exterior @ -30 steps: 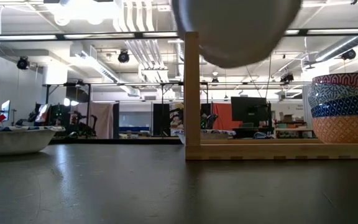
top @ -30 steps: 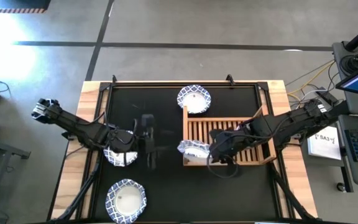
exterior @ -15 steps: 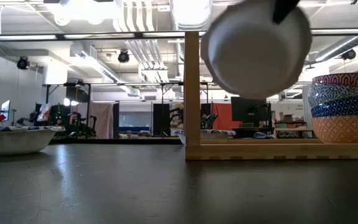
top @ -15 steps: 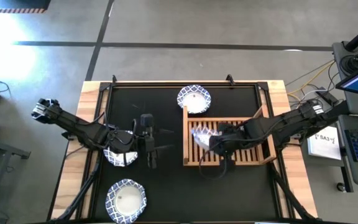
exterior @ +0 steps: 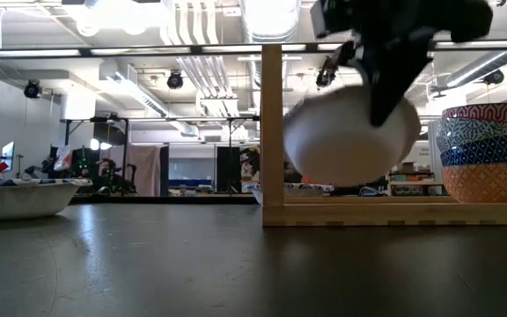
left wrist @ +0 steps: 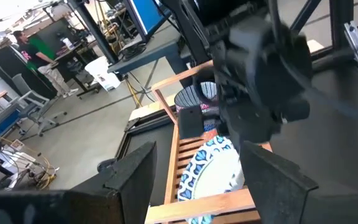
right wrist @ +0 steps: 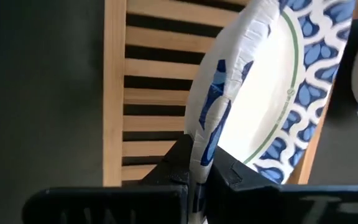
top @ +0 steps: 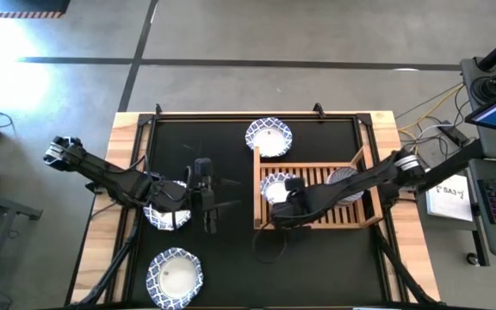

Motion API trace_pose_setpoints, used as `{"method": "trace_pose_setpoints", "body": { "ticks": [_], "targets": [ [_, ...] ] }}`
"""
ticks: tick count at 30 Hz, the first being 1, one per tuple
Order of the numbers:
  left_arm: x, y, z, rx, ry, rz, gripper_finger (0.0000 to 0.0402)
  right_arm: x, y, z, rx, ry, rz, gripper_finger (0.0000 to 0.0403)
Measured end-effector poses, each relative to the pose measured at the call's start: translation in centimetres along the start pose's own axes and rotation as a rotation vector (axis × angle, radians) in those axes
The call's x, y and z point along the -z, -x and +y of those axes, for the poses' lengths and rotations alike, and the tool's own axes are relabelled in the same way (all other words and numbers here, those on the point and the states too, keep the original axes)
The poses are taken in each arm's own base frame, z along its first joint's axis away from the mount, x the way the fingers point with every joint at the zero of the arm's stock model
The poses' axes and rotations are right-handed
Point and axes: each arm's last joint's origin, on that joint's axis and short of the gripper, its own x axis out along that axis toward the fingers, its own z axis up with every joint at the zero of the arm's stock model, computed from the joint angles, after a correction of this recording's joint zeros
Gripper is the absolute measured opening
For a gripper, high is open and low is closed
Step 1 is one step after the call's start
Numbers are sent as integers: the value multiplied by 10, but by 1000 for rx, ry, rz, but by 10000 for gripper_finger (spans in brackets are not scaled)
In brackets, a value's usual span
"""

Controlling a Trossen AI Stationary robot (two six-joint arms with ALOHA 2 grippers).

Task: Place and stack bowls onto a shelf
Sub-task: Put the top left white bowl on the shelf, then stack the top white bowl on top of the white bowl on the shelf

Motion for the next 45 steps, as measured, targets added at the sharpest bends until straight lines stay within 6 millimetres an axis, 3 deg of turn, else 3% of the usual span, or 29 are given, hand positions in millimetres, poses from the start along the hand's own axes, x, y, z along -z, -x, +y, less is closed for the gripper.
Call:
{"method": "trace_pose_setpoints", "body": {
  "ticks": [8,19,26,38,41,45],
  "targets": [
    [2,0,-1,7,-15,22,213,-6,-24,3,115,45,64,9],
    [3,0,-1,8,-19,27,213,-9,-49,10,123,56,149,9],
    [4,0,-1,10,-23,32,213,-7,-52,11,118,59,162,13],
    [4,0,-1,10,-23,33,213,-7,-50,14,-14,51,173,114],
    [4,0,-1,10,-23,33,213,-7,-44,16,-131,45,167,140],
    [4,0,-1,11,-25,36,213,-7,-31,13,-159,38,118,164]
  ]
}}
